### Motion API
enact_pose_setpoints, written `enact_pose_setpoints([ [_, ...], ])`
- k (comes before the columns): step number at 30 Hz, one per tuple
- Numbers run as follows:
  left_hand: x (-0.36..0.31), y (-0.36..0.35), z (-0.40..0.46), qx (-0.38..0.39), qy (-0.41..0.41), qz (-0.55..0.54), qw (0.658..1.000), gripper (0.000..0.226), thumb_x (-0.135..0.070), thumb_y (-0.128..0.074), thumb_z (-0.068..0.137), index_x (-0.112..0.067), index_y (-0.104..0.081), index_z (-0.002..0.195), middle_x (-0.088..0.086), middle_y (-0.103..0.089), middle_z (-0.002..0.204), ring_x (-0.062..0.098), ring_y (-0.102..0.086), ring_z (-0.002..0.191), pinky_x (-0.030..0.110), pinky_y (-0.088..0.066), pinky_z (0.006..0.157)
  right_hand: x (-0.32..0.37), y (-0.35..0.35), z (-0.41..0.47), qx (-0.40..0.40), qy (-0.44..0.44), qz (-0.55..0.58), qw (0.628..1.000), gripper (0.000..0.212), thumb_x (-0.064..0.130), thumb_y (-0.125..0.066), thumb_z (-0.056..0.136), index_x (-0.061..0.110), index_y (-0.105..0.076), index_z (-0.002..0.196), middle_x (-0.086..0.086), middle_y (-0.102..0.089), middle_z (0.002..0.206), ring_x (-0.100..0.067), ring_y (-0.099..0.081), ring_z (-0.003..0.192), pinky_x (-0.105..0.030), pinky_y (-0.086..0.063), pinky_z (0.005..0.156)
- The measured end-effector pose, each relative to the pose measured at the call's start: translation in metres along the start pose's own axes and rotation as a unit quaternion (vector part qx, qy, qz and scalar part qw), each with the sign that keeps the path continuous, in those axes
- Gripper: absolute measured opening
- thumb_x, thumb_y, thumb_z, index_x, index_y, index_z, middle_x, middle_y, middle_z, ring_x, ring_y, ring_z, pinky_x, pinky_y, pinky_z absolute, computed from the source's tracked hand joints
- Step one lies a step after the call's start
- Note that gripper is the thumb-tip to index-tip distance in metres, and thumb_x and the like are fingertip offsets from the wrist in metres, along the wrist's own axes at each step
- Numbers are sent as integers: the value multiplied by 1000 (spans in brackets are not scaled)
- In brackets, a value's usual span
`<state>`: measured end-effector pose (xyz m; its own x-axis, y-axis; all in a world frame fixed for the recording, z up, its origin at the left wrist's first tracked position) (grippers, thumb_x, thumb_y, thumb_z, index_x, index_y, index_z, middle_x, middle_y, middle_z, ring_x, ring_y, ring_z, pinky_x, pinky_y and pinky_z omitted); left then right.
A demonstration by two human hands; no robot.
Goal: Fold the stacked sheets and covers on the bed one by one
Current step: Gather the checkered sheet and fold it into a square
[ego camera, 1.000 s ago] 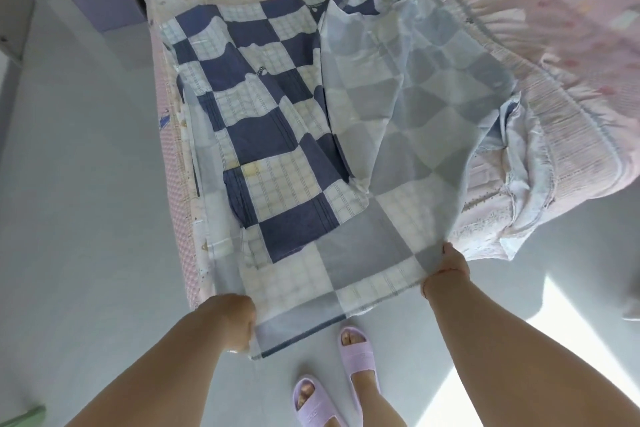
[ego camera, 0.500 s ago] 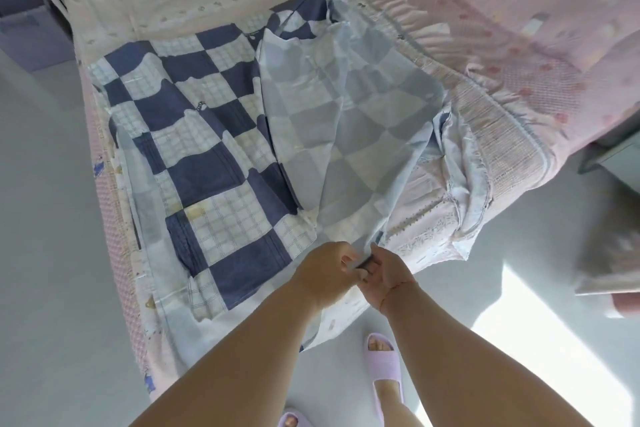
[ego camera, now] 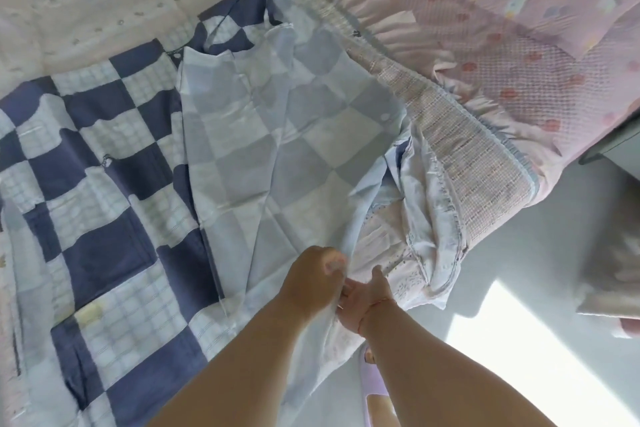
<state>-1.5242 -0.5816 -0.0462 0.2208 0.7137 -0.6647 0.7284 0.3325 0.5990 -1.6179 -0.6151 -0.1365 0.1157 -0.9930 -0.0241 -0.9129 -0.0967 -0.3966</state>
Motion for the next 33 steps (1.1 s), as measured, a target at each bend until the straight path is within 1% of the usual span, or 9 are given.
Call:
enact_pose_setpoints([
  [5,-20,-5,61,-3,25,32,999,33,-33,-55,93,-37,-62,125,-3,-36,147,18,-29,137,25,-21,112,38,-54,3,81,-45,137,986,76,65,-33,89,-5,-54,107,-30,-60,100,-41,-52,95,-49,-38,76],
  [8,-28,-7,89,14,21,12,1000,37,-42,-47,94,-37,-59,128,-8,-36,151,14,-26,141,30,-16,117,100,-53,26,-15,111,30,993,58,56,-35,95,5,-52,116,-14,-60,112,-32,-55,102,-44,-46,89],
  [13,-34,-12,109,8,7,-11,1000,49,-54,-38,85,-38,-62,125,-9,-48,141,13,-38,133,35,-27,116,225,-53,12,-298,361,-477,744,35,33,-33,97,26,-50,127,-8,-38,132,-29,-43,118,-39,-39,98],
  [16,-37,-20,118,8,-5,1,1000,39,-46,-41,93,-36,-62,124,-12,-52,136,11,-40,130,34,-29,113,246,-68,22,-275,327,-634,645,33,36,-34,95,39,-55,120,1,-21,144,-26,-28,127,-36,-35,101],
  [19,-44,-25,121,-18,-27,57,998,31,-37,-47,99,-30,-62,125,-13,-51,133,10,-38,128,25,-28,110,263,-73,35,-254,317,-692,597,38,24,-32,97,25,-55,127,-2,-32,142,-26,-31,129,-35,-32,105],
  [22,-62,-34,119,-27,-79,156,984,28,-26,-49,97,-23,-64,120,-5,-51,121,15,-45,116,27,-40,100,289,-62,23,-264,398,-615,628,26,11,-38,94,6,-63,99,-12,-56,110,-30,-52,98,-31,-41,76],
  [25,-72,-59,119,56,-94,200,974,29,-23,-45,96,-20,-62,121,0,-47,121,18,-52,111,31,-46,93,310,-40,-5,-275,467,-462,702,34,3,-42,87,15,-39,55,-3,-37,70,-20,-31,59,-25,-23,48],
  [29,-78,-66,124,51,-81,178,979,34,-29,-46,97,-25,-53,131,-1,-45,124,17,-51,112,31,-45,94,352,-4,-51,-375,504,-359,691,22,8,-44,91,2,-65,88,-19,-52,100,-30,-53,85,-35,-42,80],
  [33,-87,-69,125,60,-81,126,987,39,-32,-49,97,-26,-49,136,-2,-49,128,16,-52,114,30,-42,100,390,33,-75,-437,493,-289,694,37,14,-48,89,9,-61,124,-12,-52,129,-28,-50,121,-32,-36,108],
])
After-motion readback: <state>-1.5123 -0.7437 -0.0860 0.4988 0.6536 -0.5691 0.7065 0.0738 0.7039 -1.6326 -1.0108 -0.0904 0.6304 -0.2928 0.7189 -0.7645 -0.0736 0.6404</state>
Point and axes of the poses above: each hand's wrist, its own z-axis towards the middle knuckle, its own y-axis out of the back of the hand, x = y × z, the point moved 8 cm from there along z, towards the middle knuckle
